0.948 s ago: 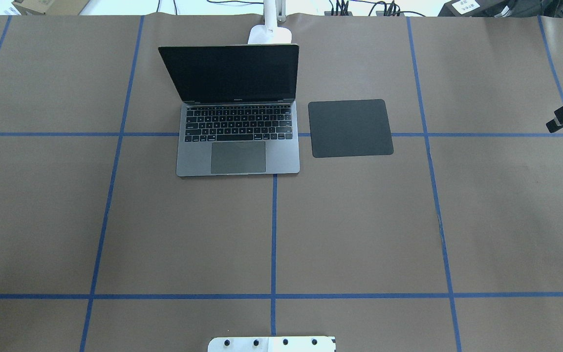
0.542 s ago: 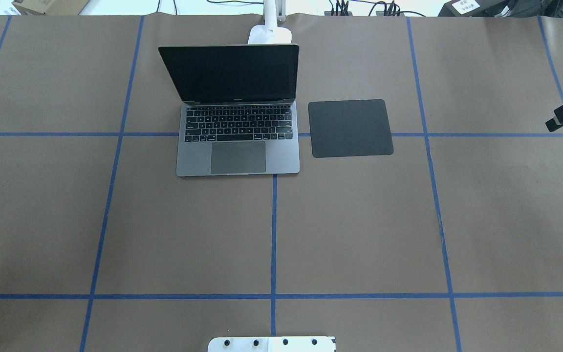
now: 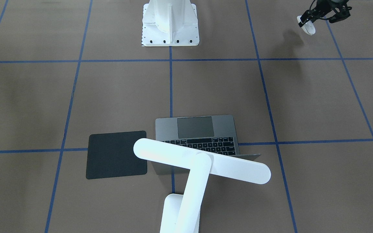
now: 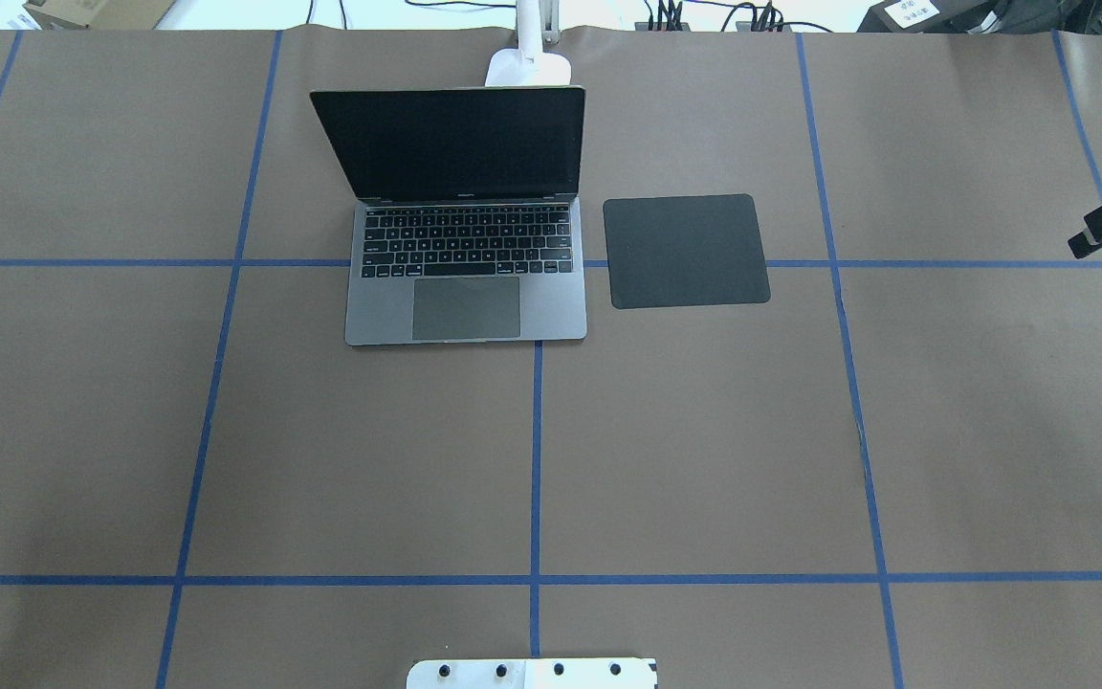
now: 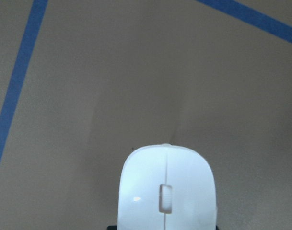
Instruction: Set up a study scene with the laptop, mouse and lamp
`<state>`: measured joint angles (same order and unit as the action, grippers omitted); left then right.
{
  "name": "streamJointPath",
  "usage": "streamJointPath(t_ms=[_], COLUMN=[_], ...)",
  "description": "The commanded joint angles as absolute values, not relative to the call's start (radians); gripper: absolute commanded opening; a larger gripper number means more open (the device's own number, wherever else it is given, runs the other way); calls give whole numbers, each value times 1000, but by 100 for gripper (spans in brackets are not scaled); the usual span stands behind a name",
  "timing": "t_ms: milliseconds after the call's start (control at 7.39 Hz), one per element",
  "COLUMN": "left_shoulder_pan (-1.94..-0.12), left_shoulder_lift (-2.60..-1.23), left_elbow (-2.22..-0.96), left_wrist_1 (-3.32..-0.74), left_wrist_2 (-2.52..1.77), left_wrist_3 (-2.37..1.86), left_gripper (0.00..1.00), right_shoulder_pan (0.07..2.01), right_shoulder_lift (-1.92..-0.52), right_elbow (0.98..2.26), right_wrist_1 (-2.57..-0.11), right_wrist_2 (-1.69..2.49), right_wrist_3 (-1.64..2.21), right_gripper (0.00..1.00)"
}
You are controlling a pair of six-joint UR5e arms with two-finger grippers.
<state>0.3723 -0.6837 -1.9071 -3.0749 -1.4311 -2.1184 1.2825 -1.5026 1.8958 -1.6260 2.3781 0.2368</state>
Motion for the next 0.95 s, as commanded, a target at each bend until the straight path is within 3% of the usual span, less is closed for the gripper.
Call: streamJointPath(t_ms=[0,542,812], left_shoulder_pan=[146,-134,-266], left_shoulder_lift=[-788,-1018,-1132], left_elbow=[-1931,-1934,-2026], left_wrist_1=[-3042,-2873,-2713], left_wrist_2=[-1577,-1750,-1834], left_wrist_3=[-1946,-1752,-1688], left_gripper=[60,60,60], right_shoulder_pan=[1279,1273,1270], right_shoulder_lift=[-1503,-1494,-1491], right_elbow=[1890,1870,1865], right_wrist_1=[-1626,-1625,-1624], right_wrist_2=[2382,2379,2379], right_wrist_3=[238,238,238], right_gripper=[94,94,94])
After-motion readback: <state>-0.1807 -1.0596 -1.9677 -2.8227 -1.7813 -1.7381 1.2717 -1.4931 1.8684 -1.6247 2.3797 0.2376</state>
